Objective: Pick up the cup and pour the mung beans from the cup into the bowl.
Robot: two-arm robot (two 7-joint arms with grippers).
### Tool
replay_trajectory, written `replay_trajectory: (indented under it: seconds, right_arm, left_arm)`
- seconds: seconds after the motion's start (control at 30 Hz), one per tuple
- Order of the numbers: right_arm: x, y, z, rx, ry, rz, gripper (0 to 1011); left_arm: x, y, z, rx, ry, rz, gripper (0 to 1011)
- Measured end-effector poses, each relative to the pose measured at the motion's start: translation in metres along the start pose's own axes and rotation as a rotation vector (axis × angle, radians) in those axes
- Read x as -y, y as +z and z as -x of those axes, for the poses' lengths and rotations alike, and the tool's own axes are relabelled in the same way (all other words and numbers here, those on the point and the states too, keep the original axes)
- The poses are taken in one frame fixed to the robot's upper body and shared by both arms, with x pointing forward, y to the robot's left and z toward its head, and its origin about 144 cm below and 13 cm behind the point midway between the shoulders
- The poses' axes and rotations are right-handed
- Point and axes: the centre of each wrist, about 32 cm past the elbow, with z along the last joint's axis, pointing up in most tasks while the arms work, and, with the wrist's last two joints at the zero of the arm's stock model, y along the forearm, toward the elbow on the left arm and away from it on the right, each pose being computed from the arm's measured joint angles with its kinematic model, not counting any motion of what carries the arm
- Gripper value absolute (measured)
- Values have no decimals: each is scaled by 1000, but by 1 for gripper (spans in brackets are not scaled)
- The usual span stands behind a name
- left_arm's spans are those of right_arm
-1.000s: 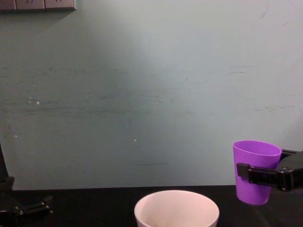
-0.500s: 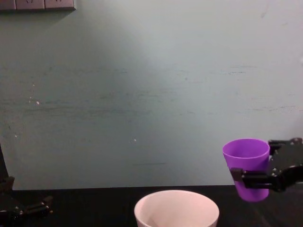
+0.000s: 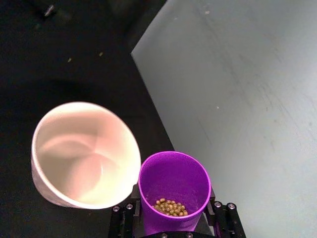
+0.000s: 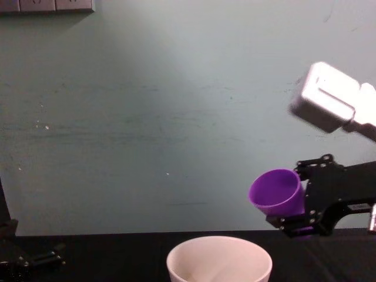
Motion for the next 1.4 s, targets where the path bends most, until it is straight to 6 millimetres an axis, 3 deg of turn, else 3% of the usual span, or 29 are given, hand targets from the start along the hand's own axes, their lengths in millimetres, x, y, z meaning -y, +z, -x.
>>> replay_trajectory:
  seconds: [0.77, 1.4]
  right_arm:
    - [-39, 61, 16, 536, 59, 157, 731]
    - [-50, 74, 28, 719, 40, 199, 731]
  left_arm:
    - [0, 0, 0, 0, 0, 0, 1000]
    - [0, 0, 0, 0, 0, 0, 1000]
